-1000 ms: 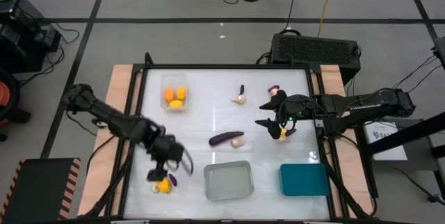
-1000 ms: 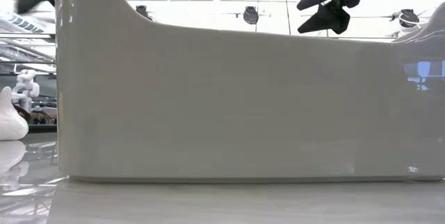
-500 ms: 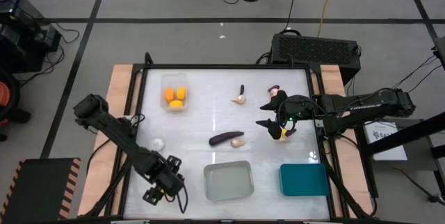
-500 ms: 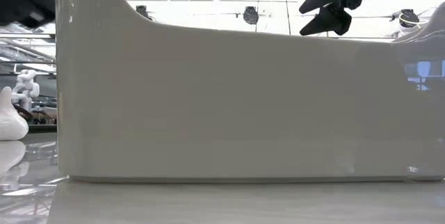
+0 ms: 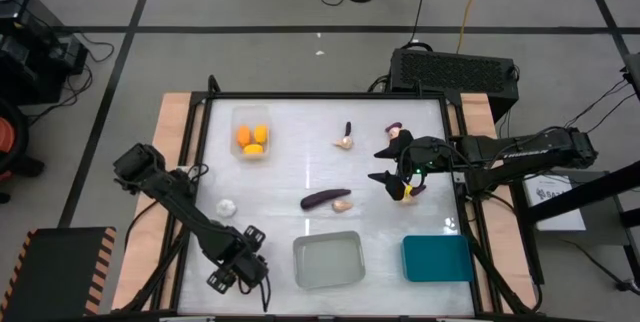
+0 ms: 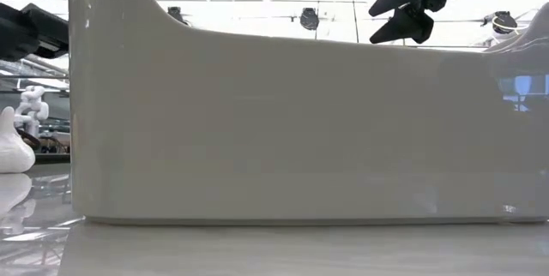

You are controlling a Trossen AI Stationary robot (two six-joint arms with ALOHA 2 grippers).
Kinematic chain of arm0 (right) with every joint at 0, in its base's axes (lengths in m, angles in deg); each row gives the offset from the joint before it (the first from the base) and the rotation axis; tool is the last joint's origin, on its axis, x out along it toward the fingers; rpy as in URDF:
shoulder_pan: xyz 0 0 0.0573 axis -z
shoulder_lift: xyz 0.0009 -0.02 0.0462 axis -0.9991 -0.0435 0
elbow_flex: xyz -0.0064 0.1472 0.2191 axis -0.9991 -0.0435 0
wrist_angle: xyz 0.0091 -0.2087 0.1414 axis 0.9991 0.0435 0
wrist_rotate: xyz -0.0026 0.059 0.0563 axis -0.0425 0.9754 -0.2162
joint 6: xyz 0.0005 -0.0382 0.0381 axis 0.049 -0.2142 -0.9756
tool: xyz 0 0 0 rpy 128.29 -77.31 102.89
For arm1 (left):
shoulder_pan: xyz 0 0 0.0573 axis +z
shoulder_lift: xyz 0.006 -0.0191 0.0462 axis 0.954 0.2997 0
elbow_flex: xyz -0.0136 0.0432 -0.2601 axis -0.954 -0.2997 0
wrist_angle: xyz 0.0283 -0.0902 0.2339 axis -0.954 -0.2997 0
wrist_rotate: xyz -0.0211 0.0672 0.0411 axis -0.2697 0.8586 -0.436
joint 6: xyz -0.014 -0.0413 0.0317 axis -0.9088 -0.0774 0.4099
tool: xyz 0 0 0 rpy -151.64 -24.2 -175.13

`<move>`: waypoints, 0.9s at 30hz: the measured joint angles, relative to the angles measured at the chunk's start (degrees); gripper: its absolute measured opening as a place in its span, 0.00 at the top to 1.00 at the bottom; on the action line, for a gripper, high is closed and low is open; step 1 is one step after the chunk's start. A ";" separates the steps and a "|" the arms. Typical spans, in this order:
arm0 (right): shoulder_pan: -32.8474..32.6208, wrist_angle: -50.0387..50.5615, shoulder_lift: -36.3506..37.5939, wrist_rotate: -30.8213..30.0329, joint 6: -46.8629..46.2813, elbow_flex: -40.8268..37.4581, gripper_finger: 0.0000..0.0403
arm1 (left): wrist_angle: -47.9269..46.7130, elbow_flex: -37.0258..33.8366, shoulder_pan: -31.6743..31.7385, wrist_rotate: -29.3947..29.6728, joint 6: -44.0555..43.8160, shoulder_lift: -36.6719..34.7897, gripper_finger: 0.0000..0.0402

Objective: Sort produce into baskets
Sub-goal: Put the lemon into the transparent bin

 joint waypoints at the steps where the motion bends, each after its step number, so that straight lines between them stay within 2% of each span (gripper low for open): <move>1: 0.00 0.00 0.00 0.00 -0.14 0.00 0.22 | -0.16 0.00 -0.23 -0.12 1.19 0.00 0.16; 7: 0.01 0.00 0.00 -0.02 -0.62 0.00 0.22 | -4.40 0.00 -0.90 -3.07 5.05 0.17 0.16; 27: 0.02 -0.02 0.00 -0.11 -0.24 0.00 0.22 | -2.22 0.09 -0.90 -2.28 5.22 4.94 0.18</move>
